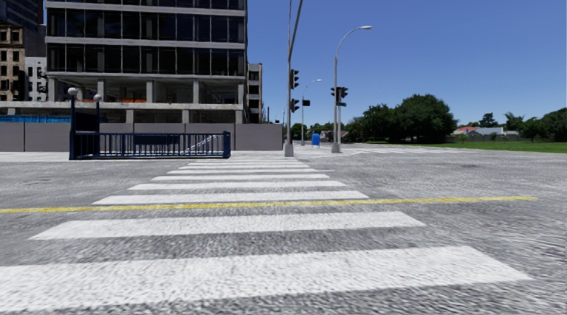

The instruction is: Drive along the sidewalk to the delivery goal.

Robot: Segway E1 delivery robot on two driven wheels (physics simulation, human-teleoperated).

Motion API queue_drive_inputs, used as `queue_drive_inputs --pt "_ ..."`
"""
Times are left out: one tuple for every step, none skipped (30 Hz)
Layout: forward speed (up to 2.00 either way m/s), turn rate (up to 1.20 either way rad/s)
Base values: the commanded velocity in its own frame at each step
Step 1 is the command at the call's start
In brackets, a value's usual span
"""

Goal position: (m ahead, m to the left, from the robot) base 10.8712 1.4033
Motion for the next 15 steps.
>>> queue_drive_inputs --pt "2.00 0.24" --pt "2.00 0.25" --pt "2.00 0.25" --pt "2.00 0.26" --pt "2.00 0.27" --pt "2.00 0.27" --pt "2.00 0.27" --pt "2.00 0.27" --pt "2.00 0.27" --pt "2.00 0.27" --pt "2.00 0.21" --pt "2.00 0.21" --pt "2.00 0.19" --pt "2.00 0.18" --pt "2.00 0.07"
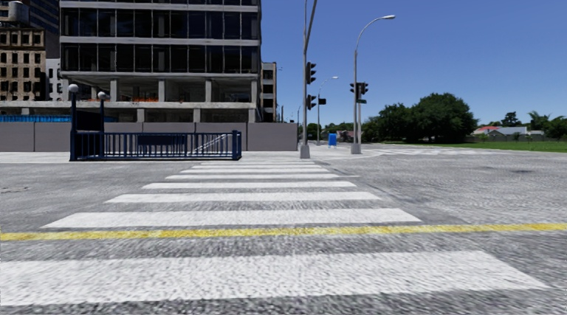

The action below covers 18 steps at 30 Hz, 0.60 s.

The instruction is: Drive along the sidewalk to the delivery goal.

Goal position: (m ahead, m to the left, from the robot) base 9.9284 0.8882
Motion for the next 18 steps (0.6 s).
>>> queue_drive_inputs --pt "2.00 0.00" --pt "2.00 0.00" --pt "2.00 0.00" --pt "2.00 0.00" --pt "2.00 0.00" --pt "2.00 0.00" --pt "2.00 0.00" --pt "2.00 0.00" --pt "2.00 0.00" --pt "2.00 0.00" --pt "2.00 0.00" --pt "2.00 0.00" --pt "2.00 0.00" --pt "2.00 0.00" --pt "2.00 0.00" --pt "2.00 0.00" --pt "2.00 0.00" --pt "2.00 0.00"
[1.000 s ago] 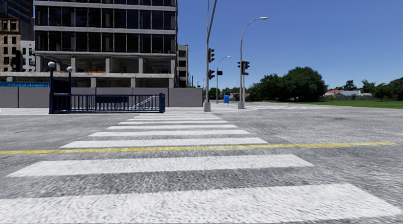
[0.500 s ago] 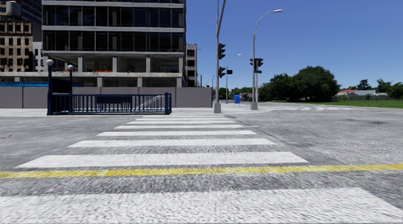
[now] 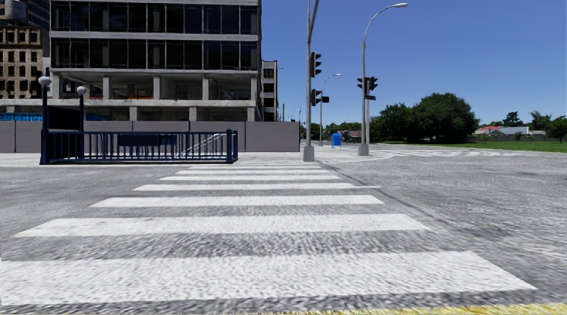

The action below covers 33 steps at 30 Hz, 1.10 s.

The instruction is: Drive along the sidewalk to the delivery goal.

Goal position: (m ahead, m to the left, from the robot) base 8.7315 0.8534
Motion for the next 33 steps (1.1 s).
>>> queue_drive_inputs --pt "2.00 0.00" --pt "2.00 0.00" --pt "2.00 0.00" --pt "2.00 0.00" --pt "2.00 0.00" --pt "2.00 0.00" --pt "2.00 0.00" --pt "2.00 0.00" --pt "2.00 0.00" --pt "2.00 0.01" --pt "2.00 0.10" --pt "2.00 0.12" --pt "2.00 0.12" --pt "2.00 0.14" --pt "2.00 0.15" --pt "2.00 0.16" --pt "2.00 0.16" --pt "2.00 0.17" --pt "2.00 0.18" --pt "2.00 0.19" --pt "2.00 0.19" --pt "2.00 0.19" --pt "2.00 0.20" --pt "2.00 0.21" --pt "2.00 0.23" --pt "2.00 0.23" --pt "2.00 0.24" --pt "2.00 0.25" --pt "2.00 0.26" --pt "2.00 0.27" --pt "2.00 0.27" --pt "2.00 0.27" --pt "2.00 0.27"
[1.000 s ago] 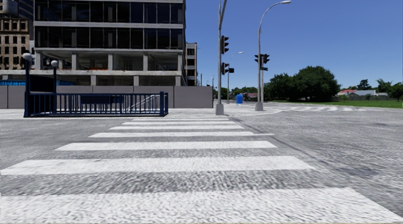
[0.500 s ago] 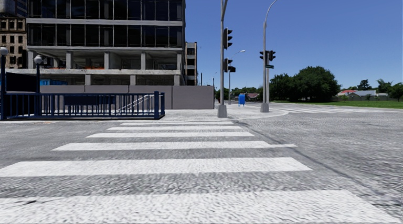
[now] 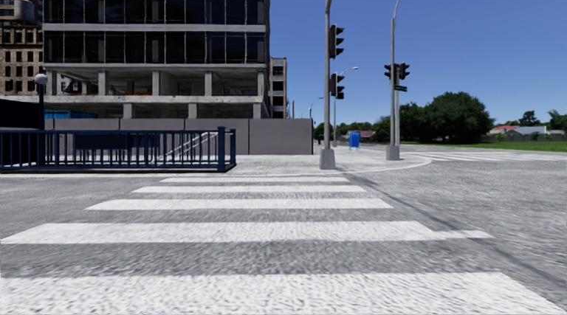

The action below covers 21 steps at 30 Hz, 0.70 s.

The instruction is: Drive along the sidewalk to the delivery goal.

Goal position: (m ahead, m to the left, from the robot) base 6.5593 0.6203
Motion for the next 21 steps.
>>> queue_drive_inputs --pt "2.00 0.27" --pt "2.00 0.27" --pt "2.00 0.27" --pt "2.00 0.27" --pt "2.00 0.27" --pt "2.00 0.27" --pt "2.00 0.23" --pt "2.00 0.19" --pt "2.00 0.18" --pt "2.00 0.18" --pt "2.00 0.18" --pt "2.00 0.18" --pt "2.00 0.18" --pt "2.00 0.17" --pt "2.00 0.17" --pt "2.00 0.00" --pt "2.00 0.00" --pt "2.00 0.00" --pt "2.00 0.00" --pt "2.00 0.00" --pt "2.00 0.00"
